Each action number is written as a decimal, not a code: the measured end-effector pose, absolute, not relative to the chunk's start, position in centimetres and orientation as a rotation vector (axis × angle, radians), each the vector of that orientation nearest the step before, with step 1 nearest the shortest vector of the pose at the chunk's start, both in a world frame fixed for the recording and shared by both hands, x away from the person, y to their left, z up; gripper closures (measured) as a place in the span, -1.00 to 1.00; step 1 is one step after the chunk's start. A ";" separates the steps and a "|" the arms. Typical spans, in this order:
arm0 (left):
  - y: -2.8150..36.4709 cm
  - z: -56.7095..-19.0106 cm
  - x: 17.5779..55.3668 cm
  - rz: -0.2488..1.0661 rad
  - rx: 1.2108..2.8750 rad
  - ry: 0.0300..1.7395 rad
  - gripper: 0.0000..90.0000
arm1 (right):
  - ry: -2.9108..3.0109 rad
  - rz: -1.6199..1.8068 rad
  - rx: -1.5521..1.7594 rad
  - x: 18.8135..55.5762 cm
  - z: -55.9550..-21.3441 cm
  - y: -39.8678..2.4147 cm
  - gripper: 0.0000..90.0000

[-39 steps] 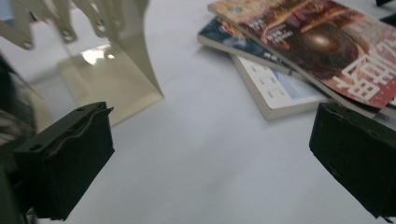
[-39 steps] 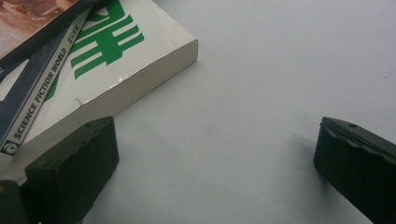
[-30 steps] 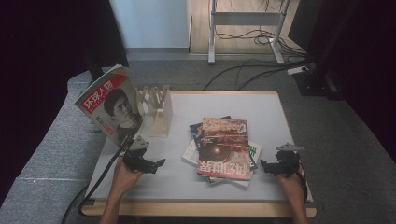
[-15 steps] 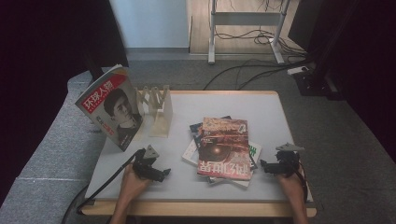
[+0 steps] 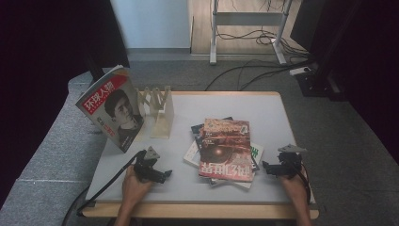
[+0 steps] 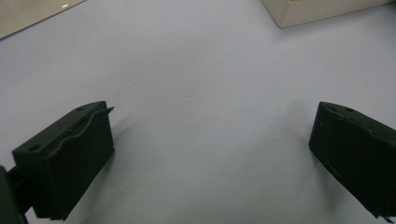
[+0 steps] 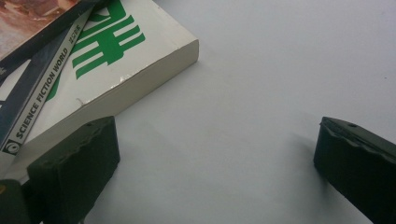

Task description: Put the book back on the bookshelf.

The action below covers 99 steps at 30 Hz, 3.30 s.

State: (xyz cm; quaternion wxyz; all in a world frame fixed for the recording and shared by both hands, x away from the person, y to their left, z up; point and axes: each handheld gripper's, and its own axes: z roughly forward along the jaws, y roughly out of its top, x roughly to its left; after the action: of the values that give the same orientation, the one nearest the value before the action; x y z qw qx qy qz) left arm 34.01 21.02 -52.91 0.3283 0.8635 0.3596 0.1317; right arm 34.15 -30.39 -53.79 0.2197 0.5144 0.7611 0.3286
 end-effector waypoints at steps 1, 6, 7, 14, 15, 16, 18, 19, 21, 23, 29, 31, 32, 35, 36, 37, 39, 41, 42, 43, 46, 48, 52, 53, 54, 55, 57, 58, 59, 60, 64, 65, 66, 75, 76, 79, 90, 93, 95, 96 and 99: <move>21.0 -52.9 34.0 0.345 2.260 0.941 -1.00 | 2.105 0.909 1.422 34.1 -53.8 -30.4 -0.99; 21.0 -52.9 34.0 0.345 2.260 0.941 -1.00 | 2.106 0.925 1.423 34.1 -53.7 -30.6 -0.95; 21.0 -52.9 34.0 0.345 2.260 0.941 -1.00 | 2.111 0.925 1.419 34.0 -53.7 -30.6 -0.92; 21.0 -52.9 34.0 0.346 2.261 0.942 -1.00 | 2.100 0.951 1.403 33.9 -52.6 -31.0 -0.90; 21.0 -52.9 34.0 0.346 2.261 0.942 -1.00 | 2.104 0.961 1.392 34.0 -52.3 -31.0 -0.90; 21.0 -52.9 34.0 0.346 2.261 0.942 -1.00 | 2.109 0.970 1.383 34.1 -52.0 -30.8 -0.90; 21.0 -52.9 34.0 0.346 2.262 0.942 -1.00 | 2.117 0.987 1.355 34.4 -51.3 -30.3 -0.92; 21.0 -52.9 34.0 0.346 2.261 0.942 -1.00 | 2.123 1.000 1.345 34.6 -51.0 -30.0 -0.93; 21.0 -52.9 34.0 0.346 2.261 0.942 -1.00 | 2.137 1.018 1.325 35.0 -50.6 -29.2 -0.97; 21.0 -52.9 34.0 0.347 2.262 0.942 -1.00 | 2.164 1.026 1.306 35.5 -50.3 -28.3 -1.00; 21.0 -52.9 34.0 0.347 2.261 0.942 -1.00 | 2.215 1.051 1.264 37.0 -50.2 -26.0 -1.00; 21.0 -52.9 34.0 0.347 2.261 0.942 -1.00 | 2.230 1.056 1.248 37.5 -50.1 -25.4 -1.00; 21.0 -52.9 34.0 0.347 2.261 0.942 -1.00 | 2.240 1.060 1.243 37.7 -50.1 -25.0 -1.00; 21.0 -52.9 34.0 0.347 2.261 0.942 -1.00 | 2.265 1.057 1.218 38.4 -50.3 -24.2 -1.00; 21.0 -52.9 34.0 0.347 2.261 0.942 -1.00 | 2.270 1.057 1.209 38.6 -50.3 -23.9 -1.00; 21.0 -52.9 34.0 0.347 2.261 0.942 -1.00 | 2.279 1.061 1.196 38.8 -50.4 -23.6 -1.00; 21.0 -52.9 34.0 0.347 2.261 0.942 -1.00 | 2.297 1.065 1.183 39.0 -50.5 -22.9 -1.00; 21.0 -52.9 34.0 0.348 2.261 0.943 -1.00 | 2.311 1.055 1.171 39.4 -50.6 -22.5 -1.00; 21.0 -52.9 34.0 0.348 2.261 0.943 -1.00 | 2.317 1.050 1.169 39.5 -50.7 -22.3 -1.00; 21.0 -52.9 34.0 0.347 2.261 0.943 -1.00 | 2.324 1.047 1.171 39.7 -50.7 -22.1 -1.00; 21.0 -52.9 34.0 0.348 2.261 0.943 -1.00 | 2.329 1.061 1.171 40.1 -50.9 -21.7 -1.00; 21.0 -52.9 34.0 0.347 2.261 0.943 -1.00 | 2.332 1.068 1.174 40.3 -50.9 -21.5 -1.00; 21.0 -52.9 34.0 0.346 2.261 0.944 -1.00 | 2.340 1.086 1.192 40.4 -51.1 -21.2 -1.00; 21.0 -52.9 34.0 0.344 2.260 0.944 -1.00 | 2.335 1.086 1.193 40.4 -51.1 -21.2 -1.00; 21.0 -52.9 34.0 0.343 2.260 0.943 -1.00 | 2.331 1.087 1.191 40.3 -51.1 -21.1 -1.00; 21.0 -52.9 34.0 0.343 2.260 0.943 -1.00 | 2.330 1.084 1.185 40.3 -51.1 -21.1 -1.00; 21.0 -52.9 34.0 0.342 2.260 0.944 -1.00 | 2.329 1.075 1.167 40.1 -51.0 -20.9 -1.00; 21.0 -52.9 34.0 0.342 2.260 0.944 -1.00 | 2.330 1.069 1.160 40.1 -51.0 -20.9 -1.00; 21.0 -52.9 34.0 0.343 2.260 0.944 -1.00 | 2.333 1.065 1.155 40.0 -50.9 -20.8 -1.00; 21.0 -52.9 34.0 0.342 2.260 0.944 -1.00 | 2.338 1.066 1.147 40.0 -50.9 -20.7 -1.00; 21.0 -52.9 34.0 0.342 2.260 0.944 -1.00 | 2.371 1.068 1.106 39.6 -50.9 -19.7 -1.00; 21.0 -52.9 34.0 0.342 2.261 0.944 -1.00 | 2.380 1.072 1.095 39.5 -50.9 -19.3 -1.00; 21.0 -52.9 34.0 0.342 2.261 0.944 -1.00 | 2.393 1.076 1.080 39.4 -50.9 -19.0 -1.00; 21.0 -52.9 34.0 0.344 2.266 0.943 -1.00 | 2.450 1.111 0.998 38.5 -50.9 -16.5 -1.00; 21.0 -52.9 34.1 0.344 2.267 0.941 -1.00 | 2.450 1.116 1.004 38.5 -50.9 -16.6 -1.00; 20.9 -52.7 34.2 0.335 2.278 0.942 -1.00 | 2.458 1.131 1.040 38.7 -51.0 -16.9 -1.00; 18.4 -49.5 36.2 0.321 2.253 0.821 -1.00 | 2.414 1.103 1.058 37.6 -50.3 -18.1 -1.00; 17.7 -48.5 36.9 0.321 2.247 0.792 -1.00 | 2.407 1.101 1.047 37.1 -50.1 -18.5 -0.99; 17.1 -48.0 37.4 0.333 2.254 0.777 -1.00 | 2.402 1.105 1.048 36.7 -49.9 -18.7 -0.99; 16.8 -47.7 37.6 0.329 2.257 0.766 -1.00 | 2.402 1.106 1.045 36.5 -49.9 -18.8 -0.99; 15.9 -47.1 38.4 0.324 2.257 0.743 -1.00 | 2.395 1.107 1.044 35.9 -49.8 -19.0 -0.99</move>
State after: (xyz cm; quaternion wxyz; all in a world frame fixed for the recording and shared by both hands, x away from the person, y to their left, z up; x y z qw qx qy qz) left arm 38.39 15.92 -47.08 0.3633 0.8769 0.2885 0.1259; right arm 35.91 -19.00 -49.78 0.1515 0.3636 0.8343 0.3857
